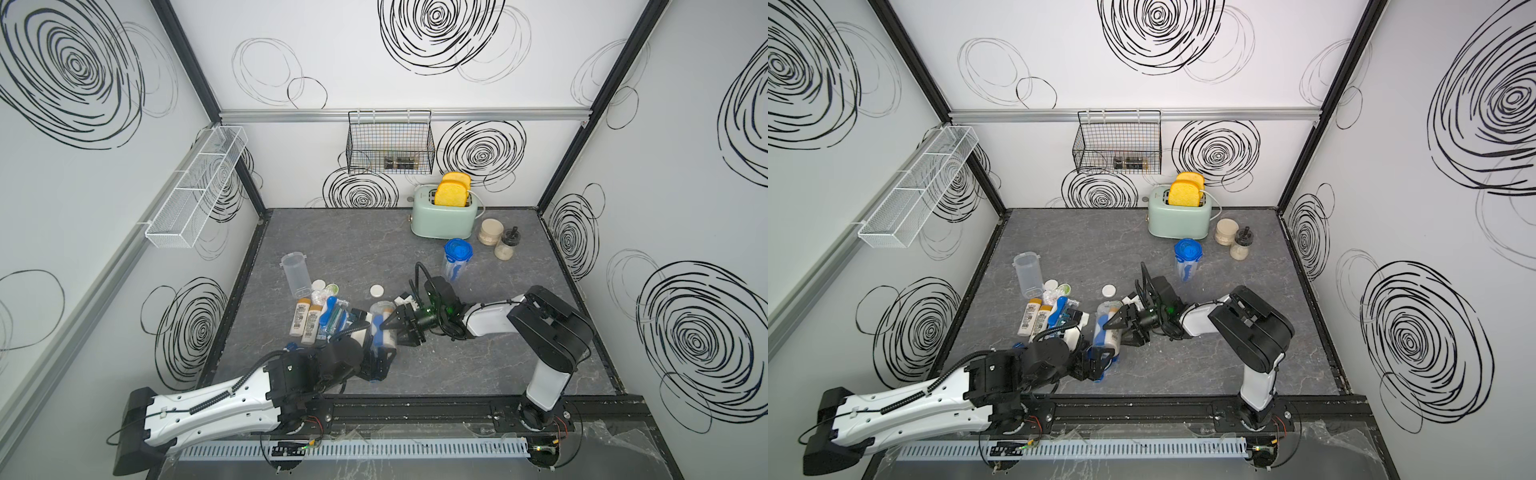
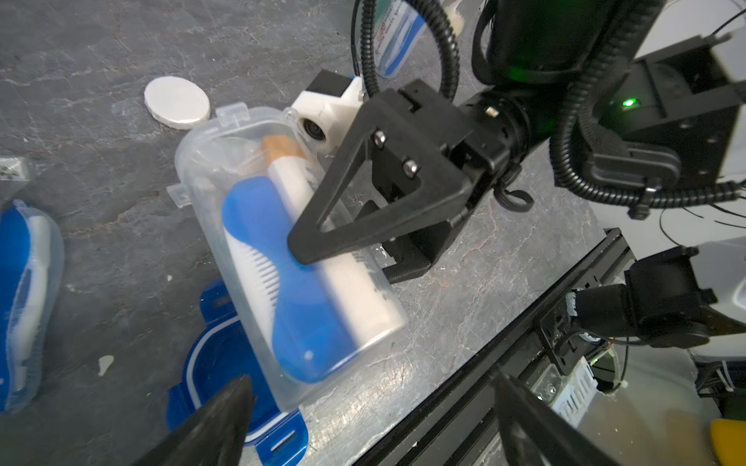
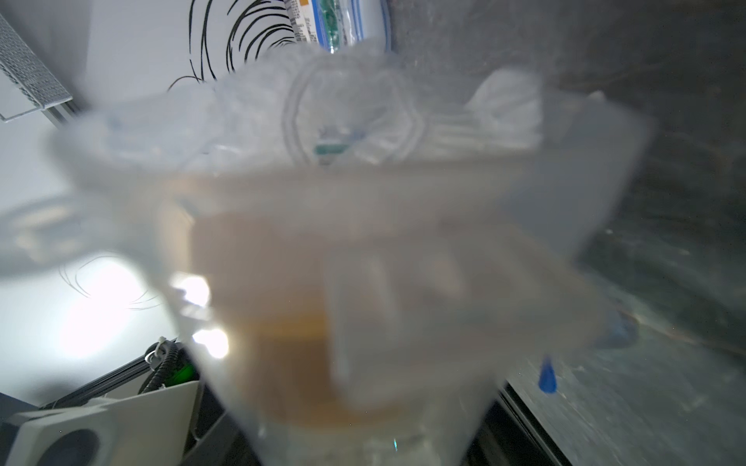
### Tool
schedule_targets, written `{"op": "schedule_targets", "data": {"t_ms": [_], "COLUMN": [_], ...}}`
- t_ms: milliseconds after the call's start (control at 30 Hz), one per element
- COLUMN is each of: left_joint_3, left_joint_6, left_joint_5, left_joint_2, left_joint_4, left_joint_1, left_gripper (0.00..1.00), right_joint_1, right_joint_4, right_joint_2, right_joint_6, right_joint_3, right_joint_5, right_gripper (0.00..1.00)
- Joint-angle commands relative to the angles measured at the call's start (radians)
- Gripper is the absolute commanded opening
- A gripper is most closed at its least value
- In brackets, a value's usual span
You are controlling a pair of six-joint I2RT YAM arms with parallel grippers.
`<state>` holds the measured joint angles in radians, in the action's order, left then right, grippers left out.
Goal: Take out toiletry kits
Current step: 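Pour the toiletry kits out of the container.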
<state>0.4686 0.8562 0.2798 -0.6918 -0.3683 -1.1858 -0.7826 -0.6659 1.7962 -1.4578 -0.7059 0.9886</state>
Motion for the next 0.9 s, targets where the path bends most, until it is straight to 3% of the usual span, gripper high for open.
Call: {"op": "schedule_targets", "data": {"t_ms": [0, 233, 867], "left_joint_3": [-0.023, -0.035, -0.041], "left_joint_6": [0.068, 0.074, 0.073], "left_joint_5": [0.061, 0.162, 0.178], "left_joint_2": [-0.029, -0.057, -0.266], "left_joint_4": [0.076, 0.112, 0.249], "left_joint_1": [-0.019, -0.010, 0.025], "left_gripper": [0.96, 0.96, 0.97], "right_joint_1": [0.000, 0.000, -0.013], "right_joint_4": [-0.124, -0.136, -0.189], "right_joint_2": [0.005, 0.007, 0.020], "right_joint_6": [-0.059, -0.070, -0.122], "right_joint_3": [0.006, 0.010, 0.002], "right_joint_5": [0.048, 0.051, 0.048], "right_gripper": [0.48, 0.47, 0.50]}}
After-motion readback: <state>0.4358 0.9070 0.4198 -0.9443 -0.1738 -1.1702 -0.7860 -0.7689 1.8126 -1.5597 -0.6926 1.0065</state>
